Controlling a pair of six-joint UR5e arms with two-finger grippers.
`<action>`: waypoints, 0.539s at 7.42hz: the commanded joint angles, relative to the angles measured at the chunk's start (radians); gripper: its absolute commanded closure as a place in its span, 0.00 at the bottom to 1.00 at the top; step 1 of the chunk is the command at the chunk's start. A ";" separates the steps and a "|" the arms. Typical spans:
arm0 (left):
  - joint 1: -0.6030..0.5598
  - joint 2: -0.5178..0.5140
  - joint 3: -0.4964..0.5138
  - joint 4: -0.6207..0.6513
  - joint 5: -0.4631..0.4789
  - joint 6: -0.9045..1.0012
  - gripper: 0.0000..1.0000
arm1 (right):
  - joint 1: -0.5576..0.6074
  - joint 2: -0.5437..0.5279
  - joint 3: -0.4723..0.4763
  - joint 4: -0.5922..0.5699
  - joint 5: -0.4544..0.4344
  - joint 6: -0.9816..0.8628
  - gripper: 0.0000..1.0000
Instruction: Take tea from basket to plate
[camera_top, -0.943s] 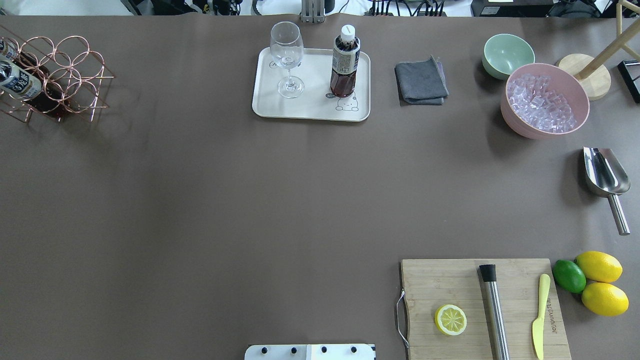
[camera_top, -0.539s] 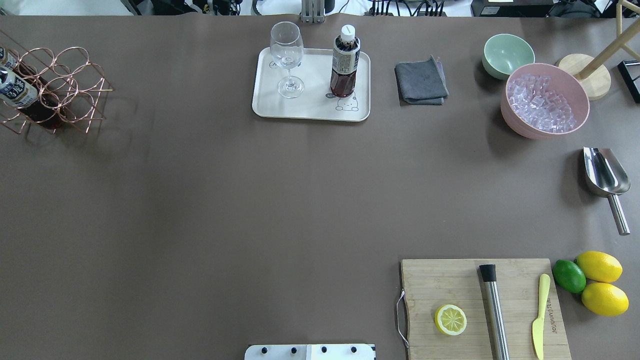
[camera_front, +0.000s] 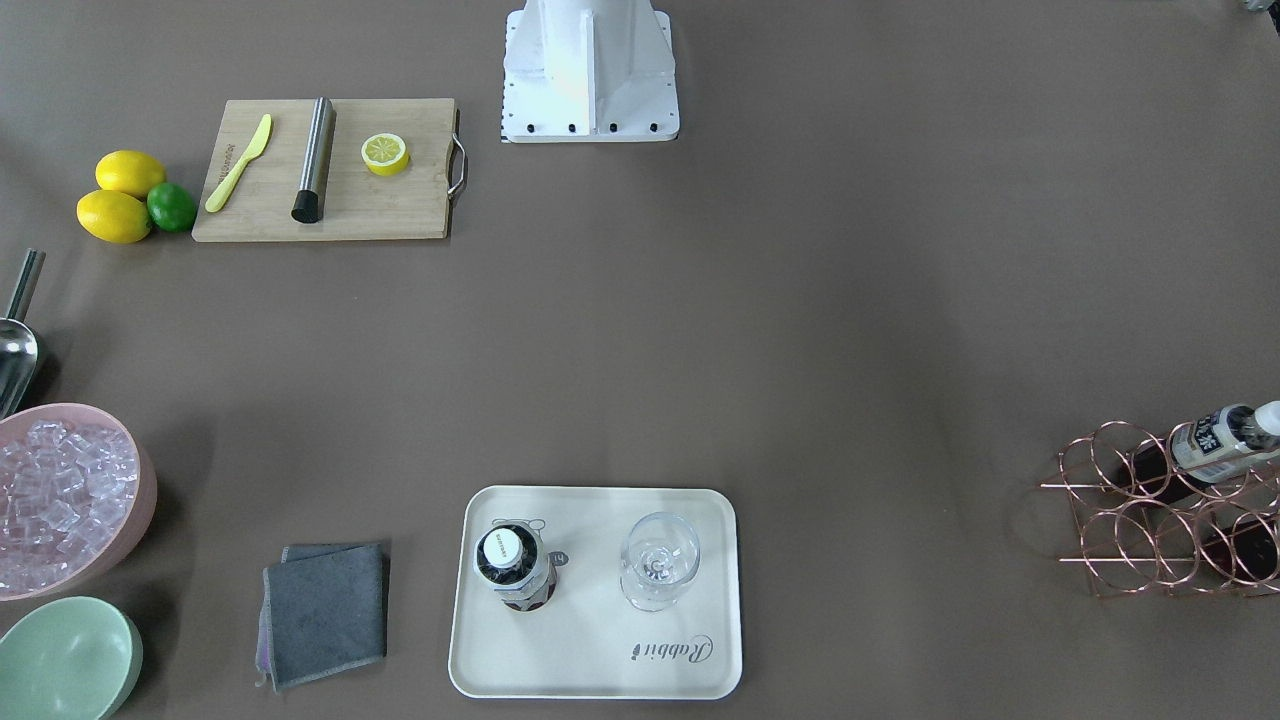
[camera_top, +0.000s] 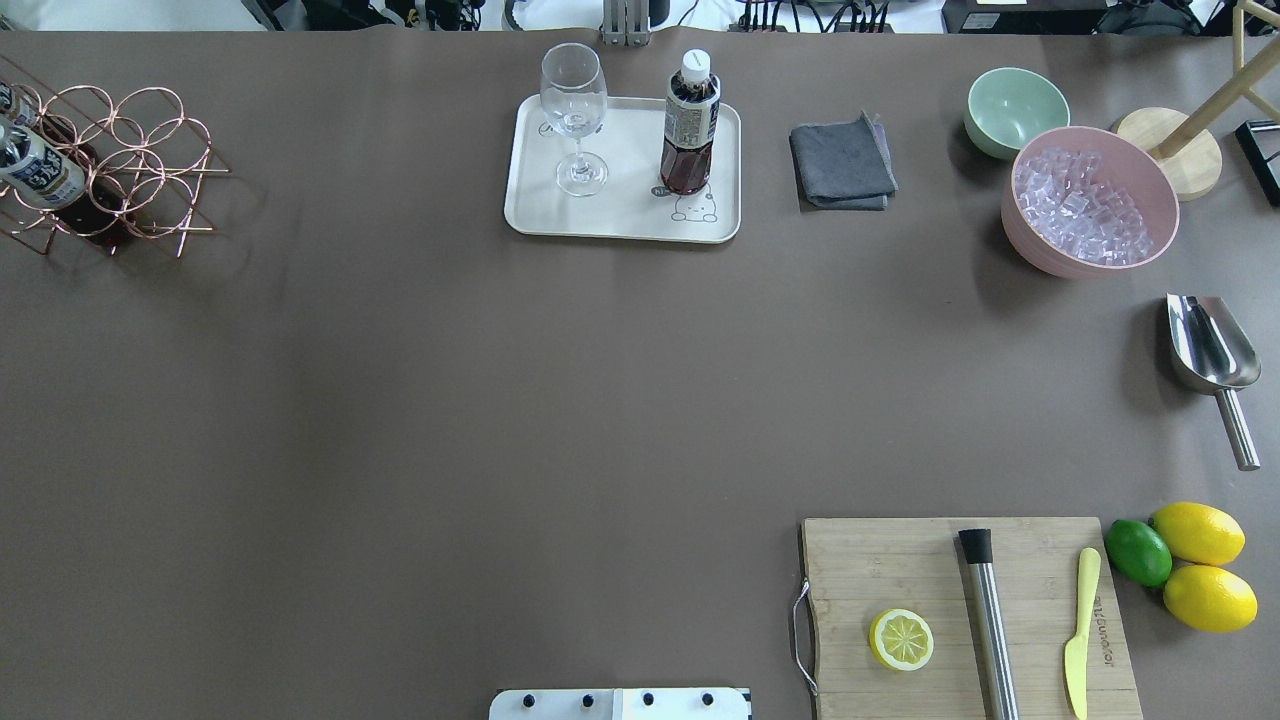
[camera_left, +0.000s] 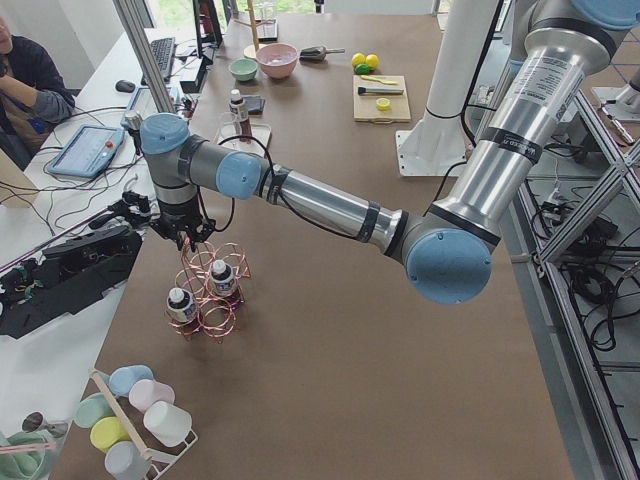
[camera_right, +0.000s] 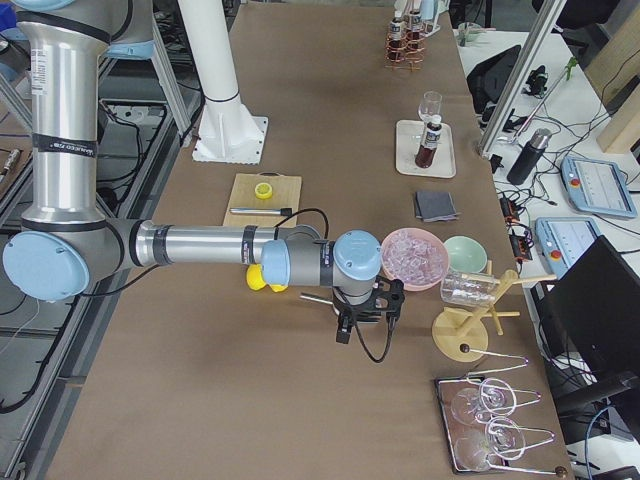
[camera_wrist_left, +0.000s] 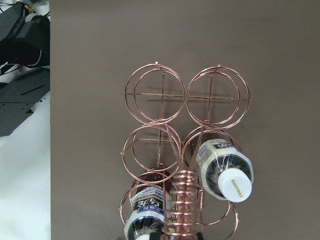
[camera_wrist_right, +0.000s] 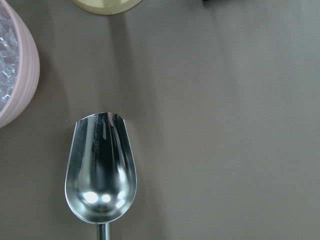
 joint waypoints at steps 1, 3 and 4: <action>0.000 0.017 -0.027 0.004 -0.006 -0.003 0.02 | -0.002 0.001 0.000 0.000 0.000 0.004 0.00; -0.038 0.020 -0.119 0.141 -0.006 -0.015 0.02 | -0.002 0.001 0.000 0.000 0.000 0.004 0.00; -0.081 0.022 -0.183 0.239 -0.008 -0.044 0.02 | -0.003 0.003 0.000 -0.001 -0.002 0.004 0.00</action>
